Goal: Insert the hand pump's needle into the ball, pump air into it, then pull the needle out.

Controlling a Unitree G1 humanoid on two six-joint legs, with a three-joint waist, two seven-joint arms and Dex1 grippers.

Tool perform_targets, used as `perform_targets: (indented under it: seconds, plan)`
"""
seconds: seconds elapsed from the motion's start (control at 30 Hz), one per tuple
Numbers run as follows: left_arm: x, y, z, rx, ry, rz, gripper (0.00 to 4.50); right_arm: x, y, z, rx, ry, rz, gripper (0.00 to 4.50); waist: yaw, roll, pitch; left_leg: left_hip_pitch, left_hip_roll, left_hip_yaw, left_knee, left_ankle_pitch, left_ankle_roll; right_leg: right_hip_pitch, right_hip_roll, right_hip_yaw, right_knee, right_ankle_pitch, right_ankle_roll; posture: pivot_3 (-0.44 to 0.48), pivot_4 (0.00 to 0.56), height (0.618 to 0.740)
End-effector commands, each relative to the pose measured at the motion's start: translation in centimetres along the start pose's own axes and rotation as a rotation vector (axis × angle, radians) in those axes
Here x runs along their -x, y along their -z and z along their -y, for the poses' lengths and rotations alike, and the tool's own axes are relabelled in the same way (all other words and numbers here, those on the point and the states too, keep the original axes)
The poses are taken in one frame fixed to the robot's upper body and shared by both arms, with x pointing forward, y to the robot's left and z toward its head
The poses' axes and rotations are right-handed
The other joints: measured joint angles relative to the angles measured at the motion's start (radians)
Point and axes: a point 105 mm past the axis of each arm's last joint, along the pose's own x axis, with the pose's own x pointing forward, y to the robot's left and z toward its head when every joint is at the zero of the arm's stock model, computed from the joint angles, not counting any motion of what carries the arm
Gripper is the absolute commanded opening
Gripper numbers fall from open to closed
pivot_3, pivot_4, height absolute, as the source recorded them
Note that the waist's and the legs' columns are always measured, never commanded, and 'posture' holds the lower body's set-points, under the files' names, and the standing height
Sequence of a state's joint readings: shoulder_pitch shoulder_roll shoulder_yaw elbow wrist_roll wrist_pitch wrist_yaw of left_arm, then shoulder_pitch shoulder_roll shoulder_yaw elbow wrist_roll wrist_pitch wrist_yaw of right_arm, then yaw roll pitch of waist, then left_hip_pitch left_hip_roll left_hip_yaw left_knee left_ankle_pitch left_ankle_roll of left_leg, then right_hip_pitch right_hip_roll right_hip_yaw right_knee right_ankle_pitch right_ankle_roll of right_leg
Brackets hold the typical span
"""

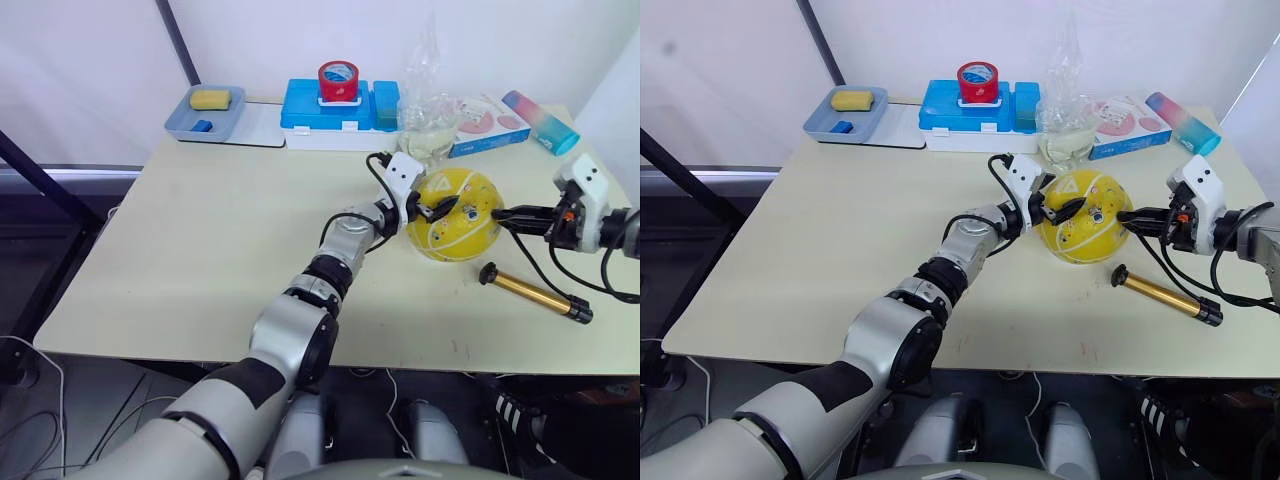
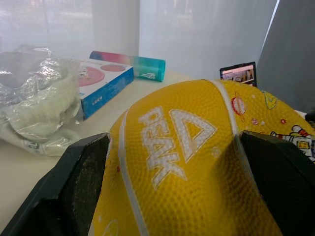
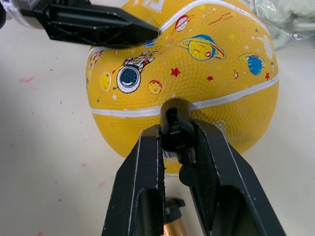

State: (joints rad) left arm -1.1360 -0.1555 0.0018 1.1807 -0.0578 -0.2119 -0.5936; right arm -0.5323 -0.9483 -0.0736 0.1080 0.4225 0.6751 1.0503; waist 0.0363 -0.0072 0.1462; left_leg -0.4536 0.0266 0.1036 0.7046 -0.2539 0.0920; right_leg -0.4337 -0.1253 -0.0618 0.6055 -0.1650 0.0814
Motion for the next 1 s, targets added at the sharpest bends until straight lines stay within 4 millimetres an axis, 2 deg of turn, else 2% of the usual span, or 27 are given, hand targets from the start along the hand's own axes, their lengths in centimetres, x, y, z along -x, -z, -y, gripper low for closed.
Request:
perform_targets:
  seconds: [0.03, 0.27, 0.37, 0.67, 1.0]
  plan:
    - [-1.4, -2.4, 2.0, -0.01, 0.062, 0.084, 4.5, 0.1, -2.4, 0.0, 0.07, 0.007, 0.065, 0.33, 0.0, 0.0, 0.0, 0.0, 0.0, 0.0, 0.0, 0.0, 0.0, 0.0, 0.0, 0.0, 0.0, 0.0, 0.0, 0.0, 0.15, 0.739]
    - [-1.8, -3.1, 3.0, -0.046, 0.113, 0.098, 4.5, -0.6, -3.0, -0.2, 0.073, -0.007, 0.084, 0.33, -0.002, 0.0, 0.0, 0.0, 0.0, 0.0, 0.0, 0.0, 0.0, 0.0, 0.0, 0.0, 0.0, 0.0, 0.0, 0.0, 0.15, 0.739]
    - [-2.1, -2.7, 3.8, -0.08, 0.148, 0.061, 4.5, -0.5, -3.0, -0.1, 0.075, -0.008, 0.081, 0.33, -0.004, 0.0, 0.0, 0.0, 0.0, 0.0, 0.0, 0.0, 0.0, 0.0, 0.0, 0.0, 0.0, 0.0, 0.0, 0.0, 0.15, 0.739]
    - [-2.0, 2.5, 4.7, -0.087, 0.109, -0.155, 4.5, -0.1, -3.2, 0.3, 0.123, 0.011, -0.01, 0.33, -0.013, 0.0, 0.0, 0.001, 0.0, 0.0, 0.0, -0.001, 0.002, 0.001, 0.0, 0.0, 0.001, 0.0, 0.0, 0.0, 0.15, 0.739]
    - [-0.8, 7.3, 5.6, -0.137, 0.101, -0.321, 4.5, 0.8, -5.7, 0.6, 0.195, 0.012, -0.113, 0.33, -0.015, 0.001, 0.0, 0.002, 0.001, -0.001, 0.0, -0.001, 0.002, 0.001, 0.0, 0.0, 0.001, 0.0, 0.0, 0.0, 0.15, 0.739]
